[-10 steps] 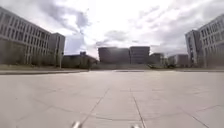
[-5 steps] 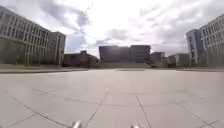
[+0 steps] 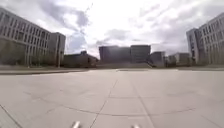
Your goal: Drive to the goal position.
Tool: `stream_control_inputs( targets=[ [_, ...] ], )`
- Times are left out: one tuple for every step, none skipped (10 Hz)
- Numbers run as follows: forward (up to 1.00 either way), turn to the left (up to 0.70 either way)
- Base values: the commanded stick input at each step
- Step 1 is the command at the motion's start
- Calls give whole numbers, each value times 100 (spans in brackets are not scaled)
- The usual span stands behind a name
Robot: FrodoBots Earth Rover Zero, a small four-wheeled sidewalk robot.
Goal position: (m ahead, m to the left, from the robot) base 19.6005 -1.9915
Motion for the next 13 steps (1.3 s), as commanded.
stream_control_inputs(
  targets=[
    [70, 0],
    [70, 0],
    [70, 0],
    [70, 0],
    [70, 0],
    [70, 0],
    [70, 0],
    [70, 0],
    [70, 0],
    [70, 0],
    [70, 0],
    [70, 0],
    [70, 0]
  ],
)
